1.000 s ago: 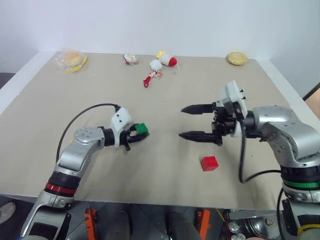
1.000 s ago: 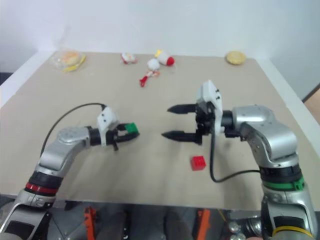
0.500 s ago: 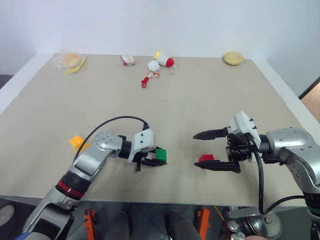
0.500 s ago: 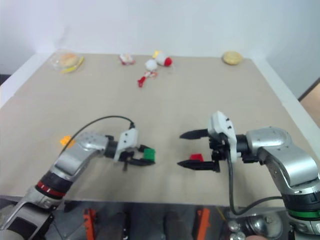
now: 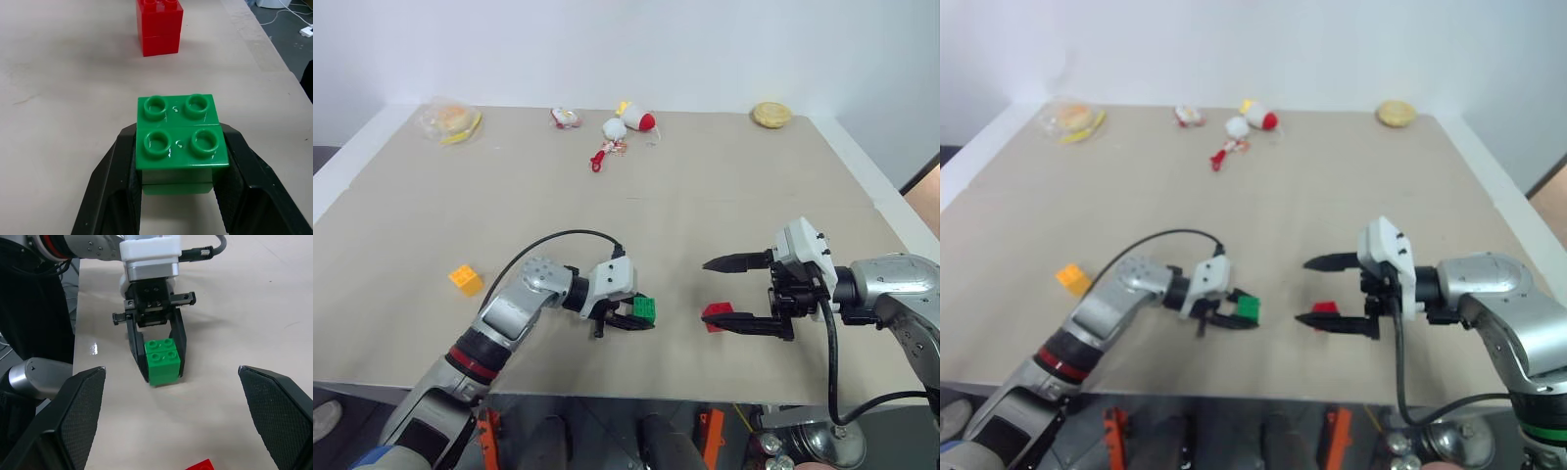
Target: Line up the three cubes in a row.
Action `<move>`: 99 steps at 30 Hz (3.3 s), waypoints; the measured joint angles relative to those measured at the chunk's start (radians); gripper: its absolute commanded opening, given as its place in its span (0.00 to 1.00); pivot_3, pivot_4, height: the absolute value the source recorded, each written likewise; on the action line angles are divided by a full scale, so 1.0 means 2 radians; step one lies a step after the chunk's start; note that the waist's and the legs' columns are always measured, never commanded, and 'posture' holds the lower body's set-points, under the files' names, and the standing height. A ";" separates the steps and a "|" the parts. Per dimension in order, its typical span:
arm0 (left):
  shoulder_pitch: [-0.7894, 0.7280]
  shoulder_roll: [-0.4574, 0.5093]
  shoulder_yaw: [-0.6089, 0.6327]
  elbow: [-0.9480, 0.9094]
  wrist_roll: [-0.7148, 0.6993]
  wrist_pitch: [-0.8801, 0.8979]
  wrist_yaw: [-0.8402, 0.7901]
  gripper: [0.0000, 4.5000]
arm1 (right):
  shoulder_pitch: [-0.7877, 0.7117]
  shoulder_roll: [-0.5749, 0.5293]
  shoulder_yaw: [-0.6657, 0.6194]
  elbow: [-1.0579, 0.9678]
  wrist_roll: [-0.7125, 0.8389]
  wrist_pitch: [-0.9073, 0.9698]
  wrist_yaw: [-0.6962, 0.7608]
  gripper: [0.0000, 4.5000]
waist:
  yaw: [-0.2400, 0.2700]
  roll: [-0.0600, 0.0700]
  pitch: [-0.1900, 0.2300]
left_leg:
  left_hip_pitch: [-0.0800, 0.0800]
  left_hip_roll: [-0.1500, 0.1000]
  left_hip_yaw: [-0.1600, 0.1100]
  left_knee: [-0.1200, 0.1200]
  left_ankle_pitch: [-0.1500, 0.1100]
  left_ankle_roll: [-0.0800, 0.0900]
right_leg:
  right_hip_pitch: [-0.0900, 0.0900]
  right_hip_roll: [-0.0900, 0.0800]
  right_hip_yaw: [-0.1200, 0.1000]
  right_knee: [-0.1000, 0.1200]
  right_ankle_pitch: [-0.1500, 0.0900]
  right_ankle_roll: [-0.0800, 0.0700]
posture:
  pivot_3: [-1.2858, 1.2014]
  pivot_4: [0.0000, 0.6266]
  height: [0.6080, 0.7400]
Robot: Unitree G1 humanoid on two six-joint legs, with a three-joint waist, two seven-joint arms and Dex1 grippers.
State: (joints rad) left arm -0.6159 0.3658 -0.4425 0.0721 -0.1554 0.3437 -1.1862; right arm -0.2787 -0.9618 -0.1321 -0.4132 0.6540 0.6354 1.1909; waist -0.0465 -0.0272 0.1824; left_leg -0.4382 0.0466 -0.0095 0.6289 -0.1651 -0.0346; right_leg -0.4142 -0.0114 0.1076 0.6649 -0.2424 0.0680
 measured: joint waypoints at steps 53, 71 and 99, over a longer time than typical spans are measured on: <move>0.207 0.296 0.360 -0.079 -0.119 0.134 0.053 0.98 | -0.232 0.230 0.165 0.166 -0.072 -0.073 -0.027 1.00 | -0.012 -0.001 0.000 | -0.001 0.004 0.000 -0.005 0.000 0.000 | -0.004 0.002 -0.002 0.001 0.000 -0.003 | 0.52 0.24 0.98; 0.201 0.310 0.318 0.003 -0.089 0.098 0.056 0.98 | -0.232 0.233 0.165 0.159 -0.074 -0.064 -0.029 1.00 | -0.012 -0.001 0.000 | 0.000 0.006 0.000 -0.005 0.000 0.000 | -0.005 0.003 -0.004 0.002 0.001 -0.006 | 0.52 0.24 0.98; 0.163 0.288 0.273 -0.005 -0.089 0.090 0.038 0.31 | -0.209 0.181 0.126 0.110 -0.038 -0.034 -0.021 1.00 | -0.006 -0.001 0.000 | -0.001 0.006 0.001 -0.005 0.000 0.000 | -0.005 0.004 -0.004 0.002 0.001 -0.006 | 0.52 0.24 0.98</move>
State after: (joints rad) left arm -0.2905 0.9413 0.1026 0.0626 -0.3325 0.5242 -1.1099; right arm -0.6973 -0.5988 0.1197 -0.1937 0.5770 0.5672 1.1496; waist -0.0589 -0.0299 0.1832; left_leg -0.4402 0.0587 -0.0085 0.6198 -0.1650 -0.0351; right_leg -0.4240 -0.0042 0.1000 0.6689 -0.2407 0.0566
